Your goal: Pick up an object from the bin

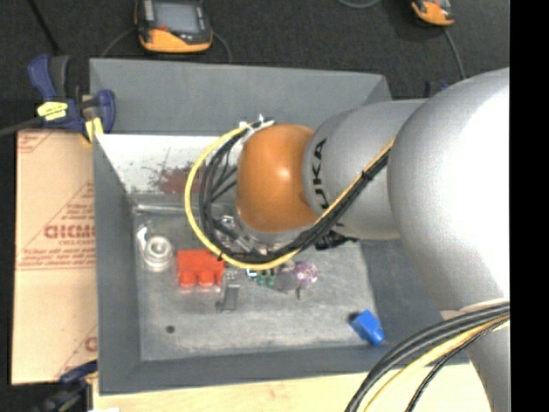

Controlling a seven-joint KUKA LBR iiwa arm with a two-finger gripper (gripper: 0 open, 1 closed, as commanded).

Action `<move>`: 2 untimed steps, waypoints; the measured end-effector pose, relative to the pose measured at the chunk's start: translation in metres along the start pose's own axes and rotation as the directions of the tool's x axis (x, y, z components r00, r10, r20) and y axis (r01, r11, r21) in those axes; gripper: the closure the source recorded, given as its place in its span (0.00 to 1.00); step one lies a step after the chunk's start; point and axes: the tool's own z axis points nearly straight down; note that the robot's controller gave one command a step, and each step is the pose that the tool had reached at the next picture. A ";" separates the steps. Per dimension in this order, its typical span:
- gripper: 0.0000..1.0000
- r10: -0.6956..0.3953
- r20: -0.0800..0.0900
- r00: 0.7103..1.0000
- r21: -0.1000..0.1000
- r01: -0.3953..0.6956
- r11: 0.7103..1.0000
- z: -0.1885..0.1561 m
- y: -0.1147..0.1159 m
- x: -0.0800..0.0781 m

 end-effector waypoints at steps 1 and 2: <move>0.00 0.015 0.007 1.000 -0.001 -0.015 1.000 0.037 0.006 -0.054; 0.00 0.015 0.009 1.000 -0.003 -0.015 1.000 0.037 0.006 -0.055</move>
Offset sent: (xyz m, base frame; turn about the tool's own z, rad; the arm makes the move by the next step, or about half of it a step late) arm 0.0517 0.0036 -0.0364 0.0161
